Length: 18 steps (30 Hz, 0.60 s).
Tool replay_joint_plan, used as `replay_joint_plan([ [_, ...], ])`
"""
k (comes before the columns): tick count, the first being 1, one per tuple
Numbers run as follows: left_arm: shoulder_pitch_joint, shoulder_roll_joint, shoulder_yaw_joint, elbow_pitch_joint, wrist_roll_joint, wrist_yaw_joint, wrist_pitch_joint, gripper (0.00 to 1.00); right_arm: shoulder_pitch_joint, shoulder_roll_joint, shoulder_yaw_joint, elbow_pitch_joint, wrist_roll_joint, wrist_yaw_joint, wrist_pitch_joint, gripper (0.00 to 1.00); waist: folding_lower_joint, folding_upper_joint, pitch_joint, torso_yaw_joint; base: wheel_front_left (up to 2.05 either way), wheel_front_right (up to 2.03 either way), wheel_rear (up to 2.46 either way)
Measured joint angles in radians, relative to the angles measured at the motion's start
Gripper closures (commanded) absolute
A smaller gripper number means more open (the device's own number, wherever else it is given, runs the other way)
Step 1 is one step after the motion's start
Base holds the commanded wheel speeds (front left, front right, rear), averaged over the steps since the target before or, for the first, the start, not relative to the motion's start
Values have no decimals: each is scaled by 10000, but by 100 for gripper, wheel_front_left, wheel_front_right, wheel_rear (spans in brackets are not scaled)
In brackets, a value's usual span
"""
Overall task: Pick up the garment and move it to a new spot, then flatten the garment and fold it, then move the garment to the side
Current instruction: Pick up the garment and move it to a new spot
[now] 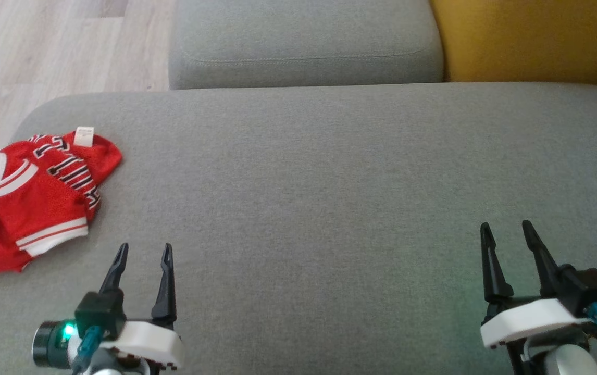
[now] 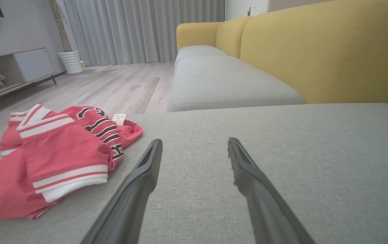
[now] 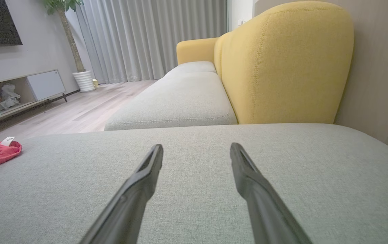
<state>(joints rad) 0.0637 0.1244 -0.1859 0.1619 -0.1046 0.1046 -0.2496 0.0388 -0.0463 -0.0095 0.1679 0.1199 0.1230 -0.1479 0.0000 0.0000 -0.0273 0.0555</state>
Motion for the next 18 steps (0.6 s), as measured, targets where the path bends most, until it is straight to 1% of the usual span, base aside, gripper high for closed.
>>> replay_joint_plan([
  [7, -9, -88, 100, 10, 65, -2, 0, 0, 176, 10, -33, -301, -151, 0, 100, 0, 0, 0, 71, 464, 0, 0, 0],
  [9, -44, -109, 134, 0, 65, -38, 0, 0, 174, 10, -6, -502, -207, 0, 169, 0, 0, 0, 102, 721, 0, 0, 0],
  [10, -83, -136, 215, -23, 65, -79, 0, 0, 174, 10, 65, -673, -247, 0, 261, 0, 0, 0, 131, 1023, 0, 0, 0],
  [18, -139, -224, 614, -205, 69, -84, 0, 0, 182, 13, 418, -1137, -245, 0, 447, 0, 0, 0, 199, 2500, 0, 0, 0],
])
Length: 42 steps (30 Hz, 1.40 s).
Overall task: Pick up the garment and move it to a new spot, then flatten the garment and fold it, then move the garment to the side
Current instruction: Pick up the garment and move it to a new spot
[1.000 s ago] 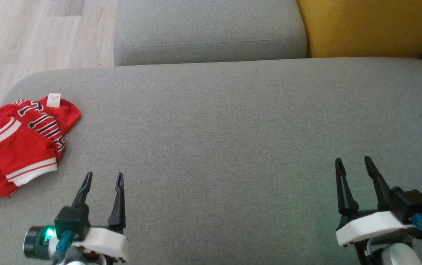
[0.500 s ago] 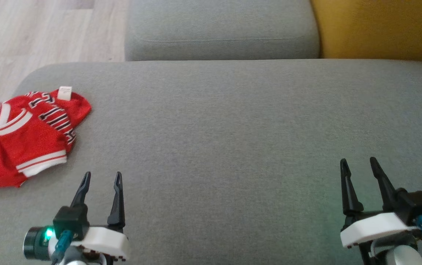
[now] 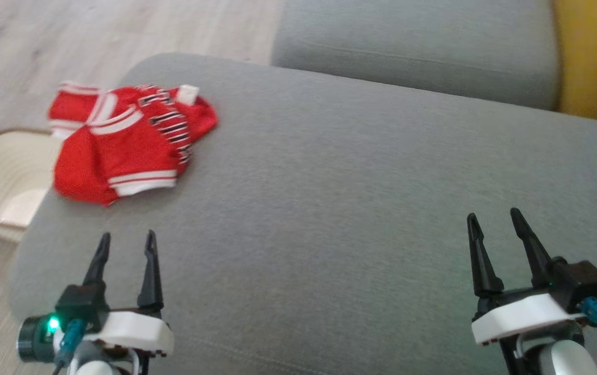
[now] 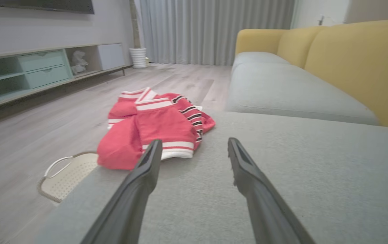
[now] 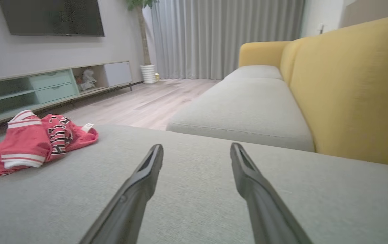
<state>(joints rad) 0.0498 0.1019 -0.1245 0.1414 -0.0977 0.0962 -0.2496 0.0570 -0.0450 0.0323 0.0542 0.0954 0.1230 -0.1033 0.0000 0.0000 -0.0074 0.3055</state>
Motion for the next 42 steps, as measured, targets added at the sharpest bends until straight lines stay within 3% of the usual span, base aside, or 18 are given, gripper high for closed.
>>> replay_joint_plan([
  [8, -5, -33, 443, -104, 12, -8, 0, 0, -1, 4, 326, -173, 33, 0, 148, 0, 0, 0, 41, 1371, 0, 0, 0],
  [14, 5, -69, 616, -157, 77, -88, 0, 0, -1, 4, 378, -219, 33, 0, 180, 0, 0, 0, 67, 1813, 0, 0, 0],
  [31, -213, -249, 1093, -98, 153, -190, 0, 0, -73, 2, 545, -499, -165, 0, 431, 0, 0, 0, 628, 1565, 0, 0, 0],
  [42, -3432, -416, 1894, 1948, -228, -650, -40, 0, -1311, -201, 688, -1256, -646, 0, 1149, 0, 1, 0, 2571, 999, 0, 0, 0],
])
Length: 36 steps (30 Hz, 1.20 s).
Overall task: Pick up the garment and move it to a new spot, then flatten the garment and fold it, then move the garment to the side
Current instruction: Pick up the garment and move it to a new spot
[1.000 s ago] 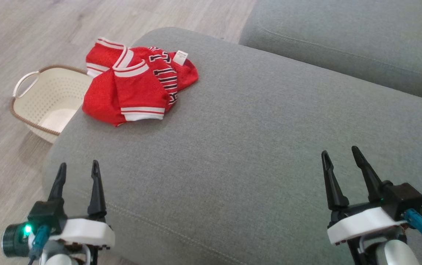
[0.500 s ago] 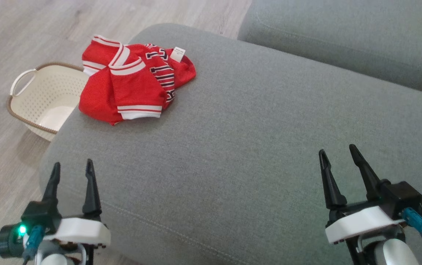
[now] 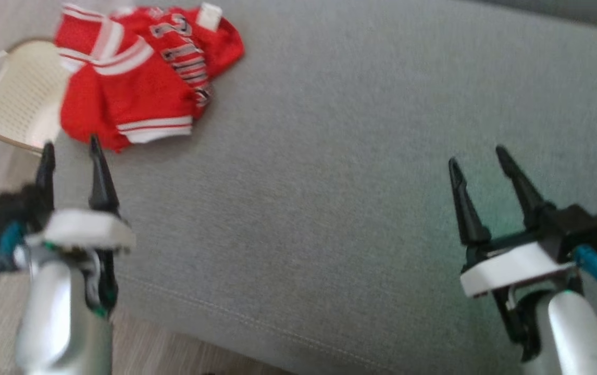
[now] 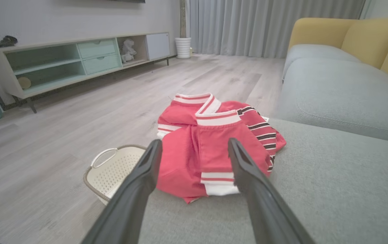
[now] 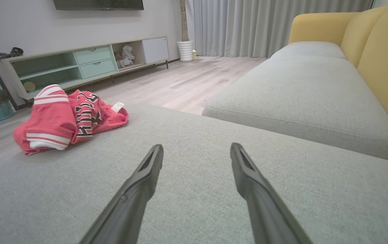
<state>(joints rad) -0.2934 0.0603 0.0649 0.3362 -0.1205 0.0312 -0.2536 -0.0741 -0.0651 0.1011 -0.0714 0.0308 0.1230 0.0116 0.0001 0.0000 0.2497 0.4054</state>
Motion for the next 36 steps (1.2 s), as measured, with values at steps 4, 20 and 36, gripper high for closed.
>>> replay_joint_plan([
  [4, -1427, 54, 305, 1438, -90, -290, -6, 0, -349, -148, -81, -138, -56, 0, 86, 0, 1, 0, 786, -246, 0, 0, 0],
  [20, -4426, 825, 834, 6136, -234, -1028, -23, 68, -895, -153, -17, -75, -58, 0, 165, 0, 0, 0, 2118, -703, 0, 0, 0],
  [36, -3630, 943, 1340, 4309, -374, -1542, -23, 100, -982, -111, -98, 548, 54, 0, -295, 0, -1, 0, 1233, -575, 0, 0, 0],
])
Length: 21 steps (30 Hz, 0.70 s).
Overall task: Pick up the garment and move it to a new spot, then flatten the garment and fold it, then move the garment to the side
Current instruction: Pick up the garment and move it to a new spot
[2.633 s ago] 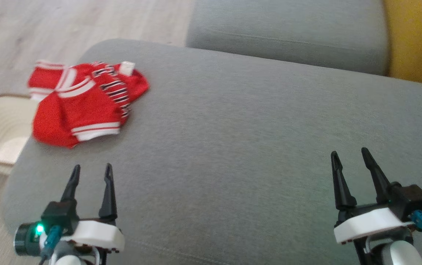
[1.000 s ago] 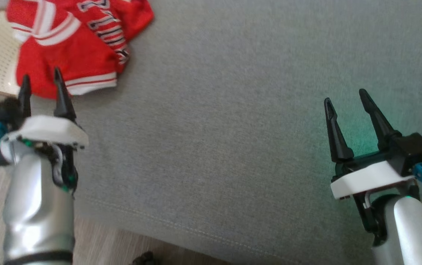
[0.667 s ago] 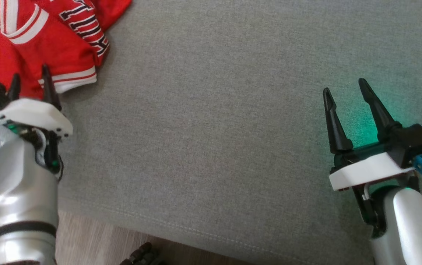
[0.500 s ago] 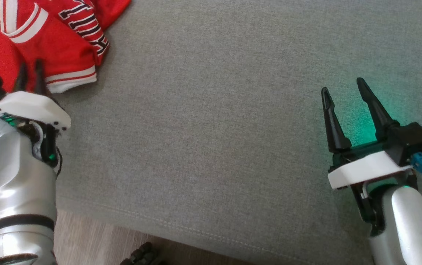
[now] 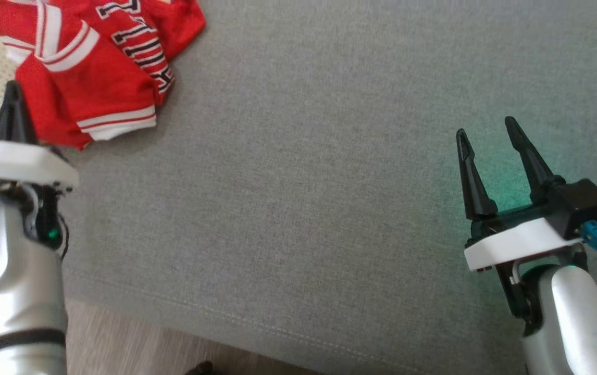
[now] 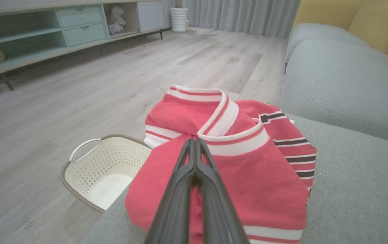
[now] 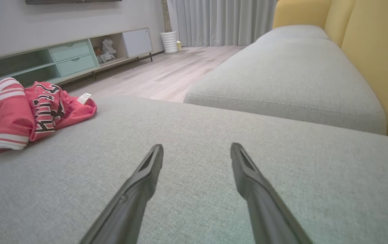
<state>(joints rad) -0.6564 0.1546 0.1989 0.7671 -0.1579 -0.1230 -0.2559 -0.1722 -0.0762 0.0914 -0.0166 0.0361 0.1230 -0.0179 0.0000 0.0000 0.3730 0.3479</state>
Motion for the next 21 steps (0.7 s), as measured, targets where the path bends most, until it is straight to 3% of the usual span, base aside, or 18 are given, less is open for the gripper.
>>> replay_joint_plan([
  [2, 384, -21, 138, -504, 71, 15, 2, 100, 24, 13, -38, 46, 12, 0, -48, 0, 0, 0, -206, 9, 0, 0, 0],
  [3, 600, -40, 182, -807, 132, 61, 2, 82, 37, 25, -56, 73, 15, 0, -96, 0, 0, 0, -319, 17, 0, 0, 0],
  [4, 817, -86, 236, -1147, 198, 59, 0, 0, 66, 33, -73, 92, 40, 0, -105, 0, 0, 0, -426, 29, 0, 0, 0],
  [10, 2820, -855, 401, -3730, 439, 58, -8, 0, 588, 113, -150, 230, 81, 0, -351, 0, 0, 0, -1247, 140, 0, 0, 0],
  [15, 4473, -1106, 247, -5070, 512, 98, -8, 0, 670, 163, -144, 240, 84, 0, -380, 0, 0, 0, -1773, 210, 0, 0, 0],
  [21, 6196, -1189, -401, -6180, 500, 550, -8, 0, 1319, 217, -123, 255, 236, 0, -476, 0, -1, 1, -2367, 226, 0, 0, 0],
])
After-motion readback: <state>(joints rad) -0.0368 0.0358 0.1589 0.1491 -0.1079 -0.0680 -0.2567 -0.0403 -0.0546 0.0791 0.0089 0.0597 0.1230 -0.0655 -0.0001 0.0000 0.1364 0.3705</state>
